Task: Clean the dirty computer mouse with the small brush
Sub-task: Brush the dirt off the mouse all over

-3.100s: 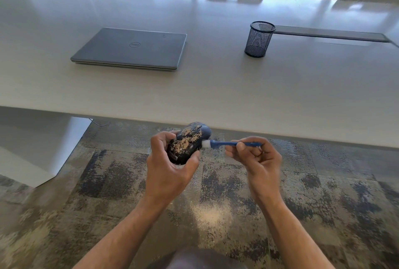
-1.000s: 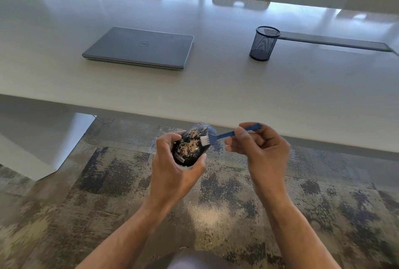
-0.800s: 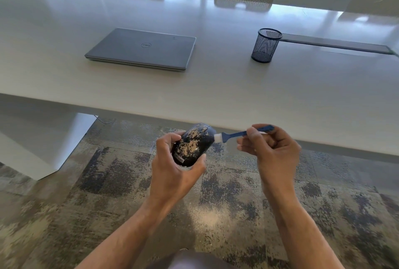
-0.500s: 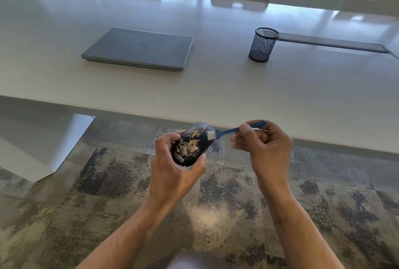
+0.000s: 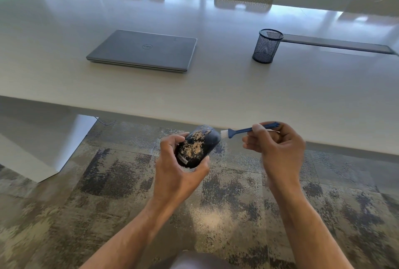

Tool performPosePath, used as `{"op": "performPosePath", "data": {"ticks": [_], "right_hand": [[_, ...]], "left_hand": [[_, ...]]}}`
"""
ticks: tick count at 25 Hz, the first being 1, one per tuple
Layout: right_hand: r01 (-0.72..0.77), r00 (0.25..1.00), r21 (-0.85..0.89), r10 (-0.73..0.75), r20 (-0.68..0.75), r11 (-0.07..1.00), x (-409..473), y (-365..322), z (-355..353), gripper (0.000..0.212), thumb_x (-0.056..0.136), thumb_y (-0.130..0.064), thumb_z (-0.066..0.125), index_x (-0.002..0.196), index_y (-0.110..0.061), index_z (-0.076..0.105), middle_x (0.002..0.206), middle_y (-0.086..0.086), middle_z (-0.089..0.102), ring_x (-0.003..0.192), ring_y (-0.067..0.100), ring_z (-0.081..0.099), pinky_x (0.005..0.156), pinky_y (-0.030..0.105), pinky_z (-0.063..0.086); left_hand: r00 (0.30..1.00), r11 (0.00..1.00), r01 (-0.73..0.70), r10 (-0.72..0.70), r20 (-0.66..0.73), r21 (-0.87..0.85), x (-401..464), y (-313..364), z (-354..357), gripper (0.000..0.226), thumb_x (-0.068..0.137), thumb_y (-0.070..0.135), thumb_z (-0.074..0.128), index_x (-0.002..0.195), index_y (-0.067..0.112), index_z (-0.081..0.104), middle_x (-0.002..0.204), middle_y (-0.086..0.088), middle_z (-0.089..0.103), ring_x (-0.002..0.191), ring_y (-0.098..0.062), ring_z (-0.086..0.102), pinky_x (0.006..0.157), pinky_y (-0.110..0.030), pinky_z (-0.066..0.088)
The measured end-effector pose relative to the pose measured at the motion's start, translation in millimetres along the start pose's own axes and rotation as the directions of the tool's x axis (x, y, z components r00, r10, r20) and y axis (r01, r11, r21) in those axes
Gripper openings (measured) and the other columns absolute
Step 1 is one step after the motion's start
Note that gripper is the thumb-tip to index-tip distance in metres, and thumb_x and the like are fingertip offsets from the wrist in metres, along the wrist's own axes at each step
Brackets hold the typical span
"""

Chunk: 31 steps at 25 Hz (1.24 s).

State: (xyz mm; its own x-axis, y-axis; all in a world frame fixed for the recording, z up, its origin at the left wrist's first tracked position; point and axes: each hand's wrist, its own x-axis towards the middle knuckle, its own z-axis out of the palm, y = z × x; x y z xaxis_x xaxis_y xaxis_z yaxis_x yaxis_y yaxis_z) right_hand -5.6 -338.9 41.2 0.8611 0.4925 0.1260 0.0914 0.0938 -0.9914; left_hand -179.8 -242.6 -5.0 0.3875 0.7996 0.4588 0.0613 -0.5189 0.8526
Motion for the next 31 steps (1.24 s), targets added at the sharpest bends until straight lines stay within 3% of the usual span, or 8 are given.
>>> {"op": "performPosePath", "data": {"ticks": [5,9,14,19,23,27,29,31], "right_hand": [[-0.018,0.986,0.103,0.001,0.165,0.995,-12,-2,9,0.002,0.094,-0.011,0.073,0.094,-0.010,0.072,0.074,0.013,0.078,0.067,0.028,0.078,0.062,0.034,0.064],[-0.020,1.000,0.069,0.019,0.012,0.997,-4,-3,0,0.001,0.094,-0.009,0.072,0.095,-0.009,0.071,0.074,0.010,0.078,0.067,0.026,0.078,0.065,0.039,0.066],[-0.010,0.986,0.100,-0.007,0.168,0.995,-13,0,5,0.001,0.095,-0.011,0.072,0.096,-0.010,0.072,0.075,0.013,0.078,0.069,0.027,0.078,0.064,0.033,0.064],[-0.005,1.000,0.068,0.004,0.018,0.998,-7,0,-3,0.002,0.095,-0.011,0.072,0.095,-0.013,0.072,0.076,0.010,0.079,0.069,0.027,0.078,0.067,0.040,0.066],[0.005,0.985,0.133,-0.028,0.170,0.991,-15,-2,10,0.008,0.094,-0.010,0.072,0.092,-0.017,0.074,0.074,0.011,0.078,0.068,0.027,0.078,0.064,0.033,0.064],[0.069,0.995,0.033,-0.071,0.072,0.997,-11,-5,9,0.005,0.094,-0.010,0.072,0.094,-0.015,0.071,0.072,0.007,0.078,0.066,0.024,0.078,0.063,0.036,0.065],[0.090,0.995,0.038,-0.092,0.046,0.995,-8,-7,4,0.005,0.094,-0.010,0.072,0.094,-0.015,0.072,0.071,0.007,0.078,0.065,0.024,0.078,0.063,0.037,0.065],[0.099,0.986,0.085,-0.109,0.129,0.992,-12,-8,7,0.004,0.094,-0.011,0.073,0.095,-0.015,0.073,0.071,0.008,0.077,0.066,0.026,0.078,0.062,0.035,0.064]], "left_hand": [[1.000,1.000,-0.006,0.006,0.007,0.007,2,0,2,0.067,0.071,0.039,0.078,0.119,0.039,0.031,0.116,0.015,0.052,0.101,0.008,0.062,0.075,-0.006,0.051],[0.999,0.999,0.035,-0.035,0.001,-0.010,3,-1,2,0.067,0.070,0.041,0.078,0.118,0.040,0.032,0.118,0.014,0.052,0.101,0.007,0.061,0.074,-0.004,0.050],[0.999,0.999,0.033,-0.033,-0.018,0.012,5,0,5,0.067,0.069,0.039,0.079,0.117,0.041,0.032,0.116,0.016,0.053,0.099,0.010,0.061,0.073,-0.003,0.049],[0.999,0.999,0.032,-0.032,-0.034,0.016,5,-1,5,0.071,0.069,0.031,0.083,0.118,0.039,0.032,0.116,0.018,0.051,0.100,0.012,0.059,0.071,-0.002,0.048],[1.000,0.999,0.010,-0.009,-0.018,0.041,4,-3,7,0.078,0.069,0.021,0.088,0.118,0.041,0.031,0.116,0.015,0.052,0.102,0.011,0.060,0.073,-0.003,0.050],[0.999,0.998,0.048,-0.047,-0.018,0.036,4,-1,4,0.070,0.069,0.037,0.081,0.117,0.043,0.031,0.116,0.009,0.053,0.103,0.011,0.059,0.072,-0.003,0.049],[0.998,0.998,0.051,-0.050,-0.026,0.042,3,-2,3,0.072,0.069,0.033,0.084,0.117,0.043,0.031,0.116,0.008,0.053,0.103,0.012,0.059,0.072,-0.002,0.048],[0.999,0.998,0.043,-0.042,-0.022,0.050,2,-4,3,0.079,0.068,0.022,0.088,0.117,0.045,0.030,0.117,0.011,0.052,0.104,0.013,0.058,0.073,-0.002,0.049]]}}
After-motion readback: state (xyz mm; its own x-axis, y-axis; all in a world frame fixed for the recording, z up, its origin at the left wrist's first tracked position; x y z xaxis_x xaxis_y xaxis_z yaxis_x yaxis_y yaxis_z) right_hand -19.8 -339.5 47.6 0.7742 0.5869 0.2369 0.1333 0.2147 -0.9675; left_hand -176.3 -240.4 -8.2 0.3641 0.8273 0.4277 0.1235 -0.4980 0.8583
